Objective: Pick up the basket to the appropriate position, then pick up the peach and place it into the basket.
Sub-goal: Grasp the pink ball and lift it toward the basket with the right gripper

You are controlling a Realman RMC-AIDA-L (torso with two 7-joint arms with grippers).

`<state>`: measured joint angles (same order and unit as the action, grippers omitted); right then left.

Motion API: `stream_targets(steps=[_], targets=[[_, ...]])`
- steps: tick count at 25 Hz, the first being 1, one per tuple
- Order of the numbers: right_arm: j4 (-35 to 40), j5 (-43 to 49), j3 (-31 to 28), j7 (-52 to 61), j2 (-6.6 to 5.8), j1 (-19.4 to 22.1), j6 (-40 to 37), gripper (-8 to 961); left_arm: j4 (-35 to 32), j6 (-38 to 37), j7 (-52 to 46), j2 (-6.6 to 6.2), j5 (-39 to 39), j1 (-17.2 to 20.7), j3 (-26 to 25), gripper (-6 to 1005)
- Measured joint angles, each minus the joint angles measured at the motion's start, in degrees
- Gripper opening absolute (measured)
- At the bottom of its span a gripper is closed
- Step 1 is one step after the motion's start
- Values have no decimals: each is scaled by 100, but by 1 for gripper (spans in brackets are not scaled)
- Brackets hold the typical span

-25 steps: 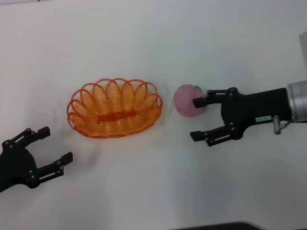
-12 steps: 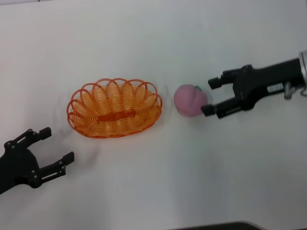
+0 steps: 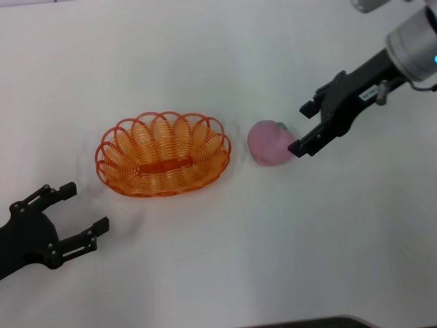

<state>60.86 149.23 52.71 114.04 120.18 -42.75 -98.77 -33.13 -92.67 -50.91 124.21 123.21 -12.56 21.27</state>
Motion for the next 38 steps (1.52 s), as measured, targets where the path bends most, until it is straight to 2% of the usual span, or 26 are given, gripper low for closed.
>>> stream_targets(steps=[4, 9, 15, 35, 38], targets=[[4, 87, 528, 220, 29, -128, 232, 943, 35, 0, 2, 5, -22, 9, 0, 884], [-67, 64, 1069, 449, 51, -100, 700, 943, 73, -25, 14, 7, -79, 12, 0, 884], [-556, -298, 1661, 595, 45, -72, 1439, 942, 82, -11, 53, 9, -146, 5, 0, 884], [-650, -446, 2311, 709, 41, 68, 1883, 818, 158, -49, 73, -2, -203, 9, -1, 884], [-648, -448, 2318, 710, 41, 68, 1885, 706, 147, -74, 73, -2, -202, 27, 0, 884]])
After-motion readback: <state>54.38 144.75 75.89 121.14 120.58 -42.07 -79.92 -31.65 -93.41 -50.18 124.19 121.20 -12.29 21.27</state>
